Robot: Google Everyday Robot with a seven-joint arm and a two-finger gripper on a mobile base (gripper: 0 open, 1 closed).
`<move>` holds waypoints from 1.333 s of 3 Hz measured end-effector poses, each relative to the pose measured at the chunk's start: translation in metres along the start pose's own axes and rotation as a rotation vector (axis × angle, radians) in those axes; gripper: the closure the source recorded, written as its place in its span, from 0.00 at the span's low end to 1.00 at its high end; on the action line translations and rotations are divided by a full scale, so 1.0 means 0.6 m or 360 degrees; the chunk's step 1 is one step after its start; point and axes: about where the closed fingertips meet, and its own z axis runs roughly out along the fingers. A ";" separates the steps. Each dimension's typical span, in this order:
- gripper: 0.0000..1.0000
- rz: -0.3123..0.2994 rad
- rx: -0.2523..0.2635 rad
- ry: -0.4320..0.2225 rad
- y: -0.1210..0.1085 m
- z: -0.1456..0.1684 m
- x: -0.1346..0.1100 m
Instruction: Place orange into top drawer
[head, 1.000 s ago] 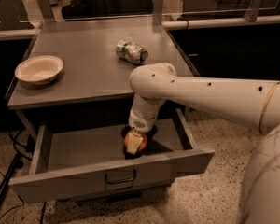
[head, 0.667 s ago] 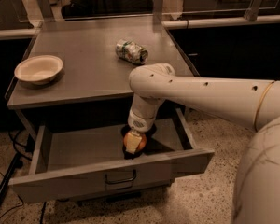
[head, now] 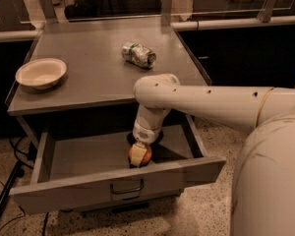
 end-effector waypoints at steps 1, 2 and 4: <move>0.73 0.0000 0.0000 0.0000 0.000 0.000 0.000; 0.50 0.0000 0.0000 0.0000 0.000 0.000 0.000; 0.04 0.0000 0.0000 0.0000 0.000 0.000 0.000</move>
Offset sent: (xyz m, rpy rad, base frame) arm 0.0000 0.0000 0.0000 0.0000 0.0000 0.0000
